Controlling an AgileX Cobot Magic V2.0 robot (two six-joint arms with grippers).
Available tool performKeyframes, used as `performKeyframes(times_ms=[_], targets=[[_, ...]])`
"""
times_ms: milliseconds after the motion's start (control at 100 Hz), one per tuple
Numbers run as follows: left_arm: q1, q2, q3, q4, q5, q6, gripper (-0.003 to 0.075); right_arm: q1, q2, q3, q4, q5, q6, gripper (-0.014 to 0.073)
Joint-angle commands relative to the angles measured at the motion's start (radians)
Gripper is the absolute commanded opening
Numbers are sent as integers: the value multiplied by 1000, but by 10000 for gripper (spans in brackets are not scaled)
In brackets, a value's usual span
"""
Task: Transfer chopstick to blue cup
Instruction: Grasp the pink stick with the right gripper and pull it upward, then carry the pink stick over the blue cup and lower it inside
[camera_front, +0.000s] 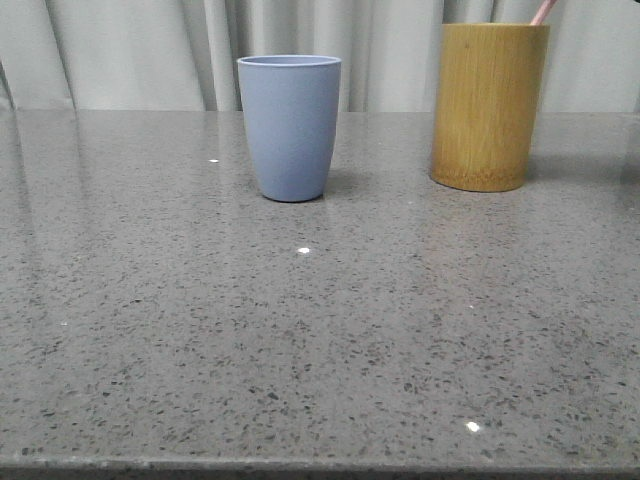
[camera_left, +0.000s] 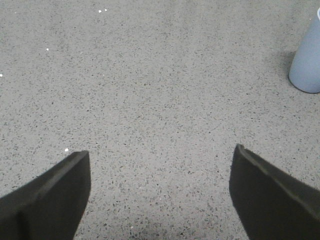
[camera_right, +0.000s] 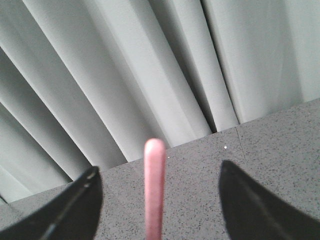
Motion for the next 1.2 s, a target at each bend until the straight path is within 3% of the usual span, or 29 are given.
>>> performKeyframes(times_ms=[0, 740, 1050, 1190], targets=[[1, 1, -25, -11, -71, -5, 557, -1, -27, -38, -13, -74, -2, 388], [1, 1, -25, -11, -71, -5, 557, -1, -27, -38, -15, -123, 13, -58], [1, 1, -25, -11, -71, -5, 557, -1, -29, -80, -69, -109, 13, -67], [1, 1, -25, -11, -71, -5, 557, -1, -46, -169, -146, 11, 13, -67]])
